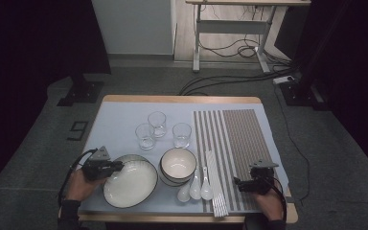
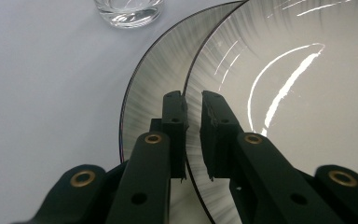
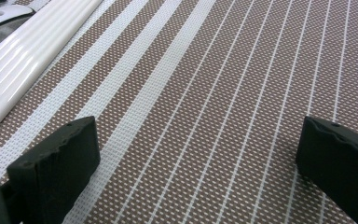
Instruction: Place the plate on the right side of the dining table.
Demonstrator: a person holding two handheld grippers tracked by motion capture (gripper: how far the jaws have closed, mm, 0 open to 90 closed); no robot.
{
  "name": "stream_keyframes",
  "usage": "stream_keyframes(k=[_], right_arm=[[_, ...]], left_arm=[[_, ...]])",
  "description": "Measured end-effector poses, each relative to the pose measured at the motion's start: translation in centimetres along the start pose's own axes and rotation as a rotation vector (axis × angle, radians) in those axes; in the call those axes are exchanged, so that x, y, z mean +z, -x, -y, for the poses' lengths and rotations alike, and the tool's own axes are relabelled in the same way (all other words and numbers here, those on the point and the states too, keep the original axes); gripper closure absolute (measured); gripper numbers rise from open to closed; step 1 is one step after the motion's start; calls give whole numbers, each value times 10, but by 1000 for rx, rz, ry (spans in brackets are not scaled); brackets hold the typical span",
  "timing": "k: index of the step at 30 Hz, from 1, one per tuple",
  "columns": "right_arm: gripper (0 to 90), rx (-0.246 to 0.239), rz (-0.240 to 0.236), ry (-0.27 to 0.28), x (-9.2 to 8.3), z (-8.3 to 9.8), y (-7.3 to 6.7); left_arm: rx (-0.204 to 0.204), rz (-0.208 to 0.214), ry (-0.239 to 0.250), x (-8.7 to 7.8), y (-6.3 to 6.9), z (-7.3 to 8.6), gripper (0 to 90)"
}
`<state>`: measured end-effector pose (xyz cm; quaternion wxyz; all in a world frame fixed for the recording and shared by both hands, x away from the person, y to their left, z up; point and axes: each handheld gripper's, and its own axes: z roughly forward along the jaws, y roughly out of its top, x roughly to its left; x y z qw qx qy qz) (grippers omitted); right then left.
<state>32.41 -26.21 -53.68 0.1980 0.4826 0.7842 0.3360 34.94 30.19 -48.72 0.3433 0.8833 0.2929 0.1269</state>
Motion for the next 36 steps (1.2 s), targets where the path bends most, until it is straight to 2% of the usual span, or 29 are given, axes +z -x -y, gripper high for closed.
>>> stream_keyframes(k=[7,11,15,22,25,30,36], right_arm=[[0,-9,-10,-5,-1,0,0],[0,-28,-20,-39,-1,-4,1],[13,-31,-49,-43,-3,-5,-2],[34,-68,-68,-16,-15,-12,-9],[34,-86,-61,-5,-20,-15,-10],[0,-108,-58,22,-29,-19,-12],[0,-137,-68,60,-39,-26,-19]], left_arm=[[-1,-6,9,2,0,-1,802],[-11,-15,13,3,2,-1,801],[-20,-29,9,3,3,-2,799],[-33,-40,5,3,5,-2,793],[-34,-43,3,3,5,-2,791],[-35,-43,0,3,6,-2,789],[-35,-44,0,3,6,-2,786]])
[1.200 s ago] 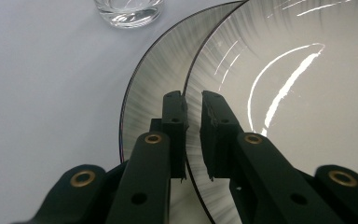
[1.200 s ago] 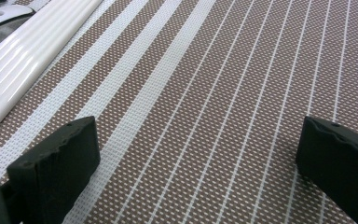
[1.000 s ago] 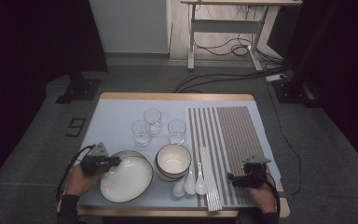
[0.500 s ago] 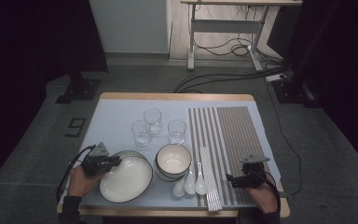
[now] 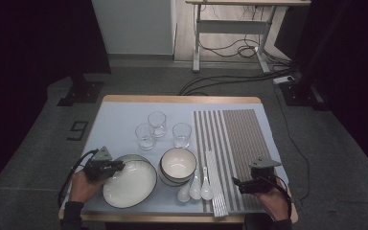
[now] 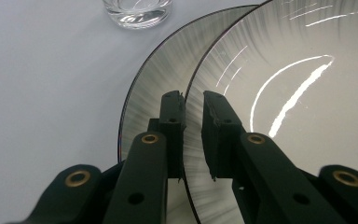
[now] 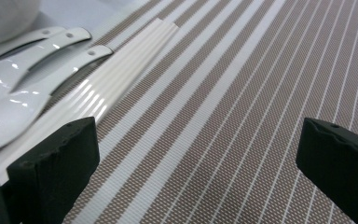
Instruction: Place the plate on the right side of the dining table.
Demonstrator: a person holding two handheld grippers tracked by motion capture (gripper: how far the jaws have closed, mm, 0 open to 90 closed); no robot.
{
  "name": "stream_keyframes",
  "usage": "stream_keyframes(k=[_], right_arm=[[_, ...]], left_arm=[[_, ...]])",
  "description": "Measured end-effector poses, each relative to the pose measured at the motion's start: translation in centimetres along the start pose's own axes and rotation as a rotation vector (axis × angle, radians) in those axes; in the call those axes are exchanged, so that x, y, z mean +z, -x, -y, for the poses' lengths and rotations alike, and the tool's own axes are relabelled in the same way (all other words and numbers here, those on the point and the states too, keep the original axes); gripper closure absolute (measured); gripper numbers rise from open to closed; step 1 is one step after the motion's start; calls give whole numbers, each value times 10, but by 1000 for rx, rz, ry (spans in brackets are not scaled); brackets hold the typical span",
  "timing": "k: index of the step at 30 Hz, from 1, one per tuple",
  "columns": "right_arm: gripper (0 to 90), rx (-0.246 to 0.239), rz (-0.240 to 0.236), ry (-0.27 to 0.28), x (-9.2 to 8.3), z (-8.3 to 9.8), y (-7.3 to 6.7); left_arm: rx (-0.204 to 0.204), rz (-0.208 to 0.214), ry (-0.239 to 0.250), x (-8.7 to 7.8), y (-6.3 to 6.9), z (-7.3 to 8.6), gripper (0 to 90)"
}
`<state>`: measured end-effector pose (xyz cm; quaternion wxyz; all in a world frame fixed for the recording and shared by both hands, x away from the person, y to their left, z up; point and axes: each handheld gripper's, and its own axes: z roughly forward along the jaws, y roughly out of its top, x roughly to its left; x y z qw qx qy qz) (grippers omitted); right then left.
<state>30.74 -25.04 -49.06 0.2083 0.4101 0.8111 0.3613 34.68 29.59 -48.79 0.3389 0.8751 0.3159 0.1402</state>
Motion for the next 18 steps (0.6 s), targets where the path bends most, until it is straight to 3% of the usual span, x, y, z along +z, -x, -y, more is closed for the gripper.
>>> stream_keyframes(k=[8,18], right_arm=[[0,-39,-8,-2,-7,-14,-10],[0,-143,-32,8,-8,-36,-31]], left_arm=[[0,-5,0,0,1,0,785],[2,-7,-1,0,1,0,783]])
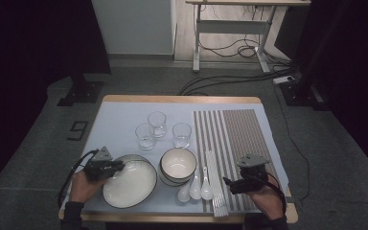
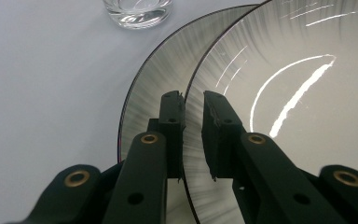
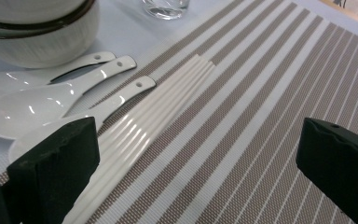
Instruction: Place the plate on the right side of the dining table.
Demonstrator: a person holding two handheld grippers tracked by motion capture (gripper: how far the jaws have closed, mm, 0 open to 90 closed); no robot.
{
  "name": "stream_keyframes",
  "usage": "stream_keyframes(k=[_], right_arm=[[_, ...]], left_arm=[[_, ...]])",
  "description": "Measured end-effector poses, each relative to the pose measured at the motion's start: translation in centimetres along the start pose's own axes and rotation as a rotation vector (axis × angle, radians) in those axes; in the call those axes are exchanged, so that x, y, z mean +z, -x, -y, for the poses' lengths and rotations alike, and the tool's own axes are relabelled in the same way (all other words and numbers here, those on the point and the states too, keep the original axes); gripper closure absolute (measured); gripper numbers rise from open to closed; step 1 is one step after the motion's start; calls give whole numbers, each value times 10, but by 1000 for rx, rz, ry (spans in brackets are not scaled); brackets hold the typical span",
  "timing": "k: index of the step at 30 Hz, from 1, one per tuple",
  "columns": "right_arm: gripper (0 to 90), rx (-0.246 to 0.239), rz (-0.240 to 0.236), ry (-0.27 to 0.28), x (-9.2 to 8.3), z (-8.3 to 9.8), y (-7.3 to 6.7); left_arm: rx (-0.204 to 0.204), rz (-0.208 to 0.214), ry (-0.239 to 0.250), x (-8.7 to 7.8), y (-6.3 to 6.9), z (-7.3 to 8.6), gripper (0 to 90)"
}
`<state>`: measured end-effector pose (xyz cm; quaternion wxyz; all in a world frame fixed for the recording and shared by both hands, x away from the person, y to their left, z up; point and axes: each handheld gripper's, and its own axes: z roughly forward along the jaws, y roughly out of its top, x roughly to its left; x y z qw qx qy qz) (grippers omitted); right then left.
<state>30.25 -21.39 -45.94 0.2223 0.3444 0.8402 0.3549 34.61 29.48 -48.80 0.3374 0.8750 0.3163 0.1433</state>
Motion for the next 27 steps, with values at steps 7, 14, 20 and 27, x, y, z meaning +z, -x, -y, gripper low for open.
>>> stream_keyframes(k=[7,14,20,27], right_arm=[[0,-56,-29,-14,3,-13,-12],[0,-150,-51,-40,10,-29,-30],[0,-242,-40,-65,15,-37,-43],[0,-312,-25,-88,20,-43,-55]], left_arm=[[1,0,-1,0,0,0,783],[4,-3,-2,0,1,0,782],[5,-4,-1,0,1,0,782],[7,-5,-1,0,1,0,781]])
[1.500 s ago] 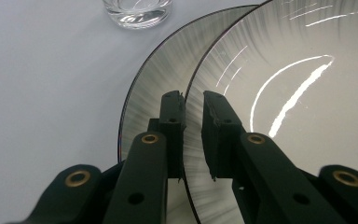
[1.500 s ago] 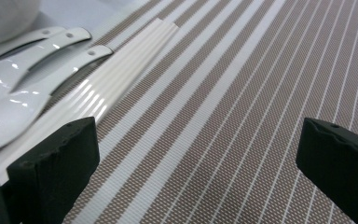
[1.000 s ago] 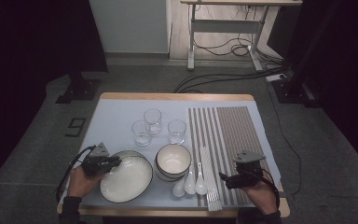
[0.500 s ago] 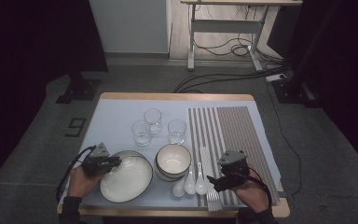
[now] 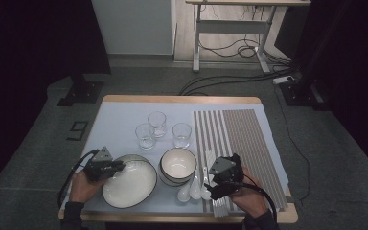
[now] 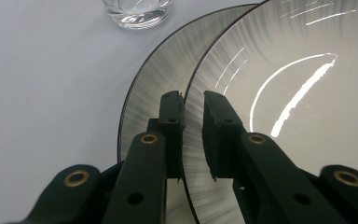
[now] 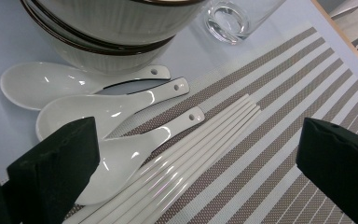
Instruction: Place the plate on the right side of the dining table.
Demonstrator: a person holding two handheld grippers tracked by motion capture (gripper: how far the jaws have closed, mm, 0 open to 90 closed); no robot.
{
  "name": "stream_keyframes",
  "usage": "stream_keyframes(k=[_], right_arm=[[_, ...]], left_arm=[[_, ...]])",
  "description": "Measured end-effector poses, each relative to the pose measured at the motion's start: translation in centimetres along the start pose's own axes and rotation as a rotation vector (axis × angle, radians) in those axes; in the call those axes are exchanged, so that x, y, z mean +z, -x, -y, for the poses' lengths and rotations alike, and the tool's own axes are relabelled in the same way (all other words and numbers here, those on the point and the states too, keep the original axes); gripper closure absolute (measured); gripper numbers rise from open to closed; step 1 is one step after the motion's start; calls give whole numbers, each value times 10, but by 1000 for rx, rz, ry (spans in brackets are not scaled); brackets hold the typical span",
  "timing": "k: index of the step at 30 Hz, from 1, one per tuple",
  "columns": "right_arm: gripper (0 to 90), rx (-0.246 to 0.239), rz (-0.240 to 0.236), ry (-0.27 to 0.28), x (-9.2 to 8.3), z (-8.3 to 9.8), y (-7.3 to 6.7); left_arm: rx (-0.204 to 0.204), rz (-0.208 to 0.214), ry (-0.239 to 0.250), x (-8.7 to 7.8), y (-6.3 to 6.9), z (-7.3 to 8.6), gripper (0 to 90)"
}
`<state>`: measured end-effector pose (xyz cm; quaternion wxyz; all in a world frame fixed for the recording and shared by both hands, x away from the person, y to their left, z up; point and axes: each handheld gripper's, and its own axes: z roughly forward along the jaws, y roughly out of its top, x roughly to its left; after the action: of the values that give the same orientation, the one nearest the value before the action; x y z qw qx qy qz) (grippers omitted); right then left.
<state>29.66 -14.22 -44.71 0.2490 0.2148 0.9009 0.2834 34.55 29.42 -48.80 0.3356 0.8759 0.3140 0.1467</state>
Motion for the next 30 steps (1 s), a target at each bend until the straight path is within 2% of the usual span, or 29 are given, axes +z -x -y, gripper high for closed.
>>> stream_keyframes(k=[4,10,13,17,18,19,21,24,30], right_arm=[[0,-32,19,-10,2,-5,-5],[0,-111,52,-33,4,-15,-15],[0,-130,46,-32,5,-20,-19],[0,-180,83,-48,8,-25,-24],[0,-180,83,-48,8,-25,-24],[0,-206,97,-50,8,-29,-27],[0,-222,97,-48,8,-32,-30],[0,-268,126,-62,9,-37,-35],[0,-316,134,-58,10,-45,-42]], left_arm=[[0,0,0,0,0,0,781],[1,0,0,0,0,0,781],[2,-2,0,0,0,0,781],[3,-1,0,0,0,0,780],[3,-1,0,0,0,0,780],[3,-1,0,0,0,0,780],[3,-1,-1,0,0,0,780],[4,-2,-1,0,0,0,780],[6,-1,-1,0,0,0,779]])
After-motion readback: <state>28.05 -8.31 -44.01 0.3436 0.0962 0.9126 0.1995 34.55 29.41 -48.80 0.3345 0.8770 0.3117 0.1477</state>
